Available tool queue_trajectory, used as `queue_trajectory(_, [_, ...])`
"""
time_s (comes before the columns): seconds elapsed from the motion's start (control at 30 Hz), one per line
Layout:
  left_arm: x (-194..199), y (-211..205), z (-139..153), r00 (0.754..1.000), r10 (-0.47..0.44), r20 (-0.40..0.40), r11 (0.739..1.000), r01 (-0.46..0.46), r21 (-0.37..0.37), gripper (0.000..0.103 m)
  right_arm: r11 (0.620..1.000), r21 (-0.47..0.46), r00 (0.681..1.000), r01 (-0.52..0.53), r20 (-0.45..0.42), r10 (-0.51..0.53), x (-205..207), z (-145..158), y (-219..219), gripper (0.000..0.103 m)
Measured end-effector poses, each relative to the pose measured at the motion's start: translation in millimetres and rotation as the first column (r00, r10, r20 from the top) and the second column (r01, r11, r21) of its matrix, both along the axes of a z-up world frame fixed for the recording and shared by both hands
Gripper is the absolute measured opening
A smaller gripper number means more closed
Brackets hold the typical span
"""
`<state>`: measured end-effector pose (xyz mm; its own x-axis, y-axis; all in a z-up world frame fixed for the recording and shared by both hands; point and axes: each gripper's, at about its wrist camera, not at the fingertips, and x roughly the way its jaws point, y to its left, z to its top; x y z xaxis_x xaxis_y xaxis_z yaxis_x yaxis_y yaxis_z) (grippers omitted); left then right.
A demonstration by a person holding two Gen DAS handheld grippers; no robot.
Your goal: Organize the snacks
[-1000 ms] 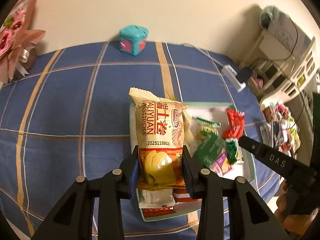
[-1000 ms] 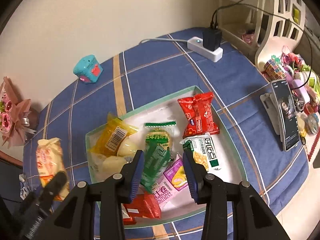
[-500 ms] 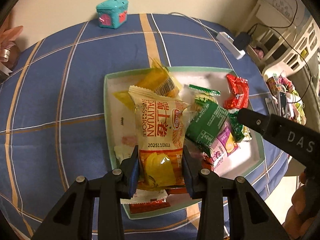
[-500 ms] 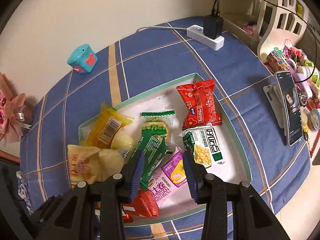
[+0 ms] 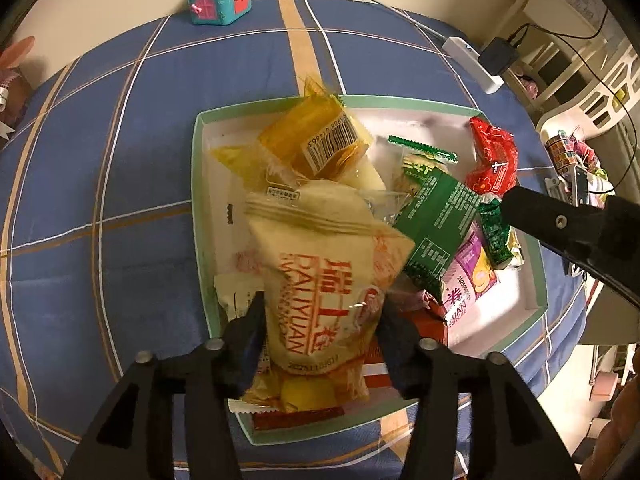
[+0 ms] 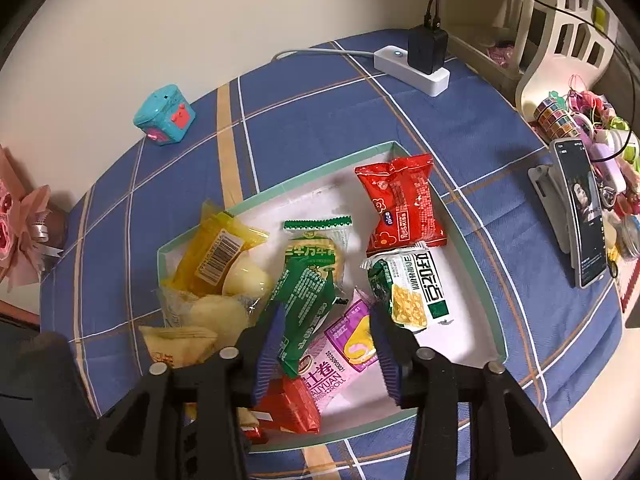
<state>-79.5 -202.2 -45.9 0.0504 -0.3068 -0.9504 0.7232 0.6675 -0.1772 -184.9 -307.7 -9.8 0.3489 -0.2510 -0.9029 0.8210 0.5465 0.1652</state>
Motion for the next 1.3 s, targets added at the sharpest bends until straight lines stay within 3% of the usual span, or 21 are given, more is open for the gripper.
queue_trajectory(0.03, [0.2, 0.9, 2.1, 1.000, 0.003, 0.000, 1.000, -0.003, -0.005, 0.065, 1.000, -0.002, 1.000, -0.004, -0.001, 0.004, 1.0, 0.3, 0.6, 0.051])
queue_trajectory(0.3, [6.1, 14.6, 22.8, 1.000, 0.029, -0.006, 0.998, -0.030, -0.051, 0.073, 1.000, -0.018, 1.000, -0.014, -0.003, 0.013, 4.0, 2.7, 4.6, 0.069])
queue_trajectory(0.53, [23.2, 32.6, 40.4, 0.995, 0.099, 0.028, 0.992, -0.097, -0.082, 0.076, 0.999, -0.040, 1.000, -0.017, -0.001, 0.017, 4.3, 8.0, 7.0, 0.072])
queue_trajectory(0.77, [60.6, 70.4, 48.8, 0.954, 0.269, 0.134, 0.963, -0.264, -0.050, 0.077, 0.997, -0.060, 0.999, -0.046, -0.015, 0.045, 12.7, 9.9, 17.0, 0.072])
queue_trajectory(0.87, [71.7, 84.1, 52.5, 0.933, 0.317, 0.170, 0.949, -0.312, -0.052, 0.084, 0.995, -0.076, 0.998, -0.062, -0.025, 0.060, 17.3, 11.1, 23.4, 0.072])
queue_trajectory(1.2, [81.9, 112.0, 61.0, 0.894, 0.368, 0.256, 0.929, -0.367, -0.055, 0.094, 0.983, -0.115, 0.990, -0.141, -0.040, 0.138, 35.5, 15.4, 51.4, 0.073])
queue_trajectory(1.23, [80.9, 112.8, 61.3, 0.893, 0.365, 0.265, 0.930, -0.364, -0.054, 0.096, 0.982, -0.119, 0.989, -0.149, -0.040, 0.145, 37.1, 15.4, 54.5, 0.074])
queue_trajectory(1.3, [77.7, 115.1, 62.8, 0.890, 0.356, 0.285, 0.933, -0.356, -0.055, 0.100, 0.979, -0.126, 0.987, -0.160, -0.038, 0.156, 39.0, 15.4, 59.0, 0.087])
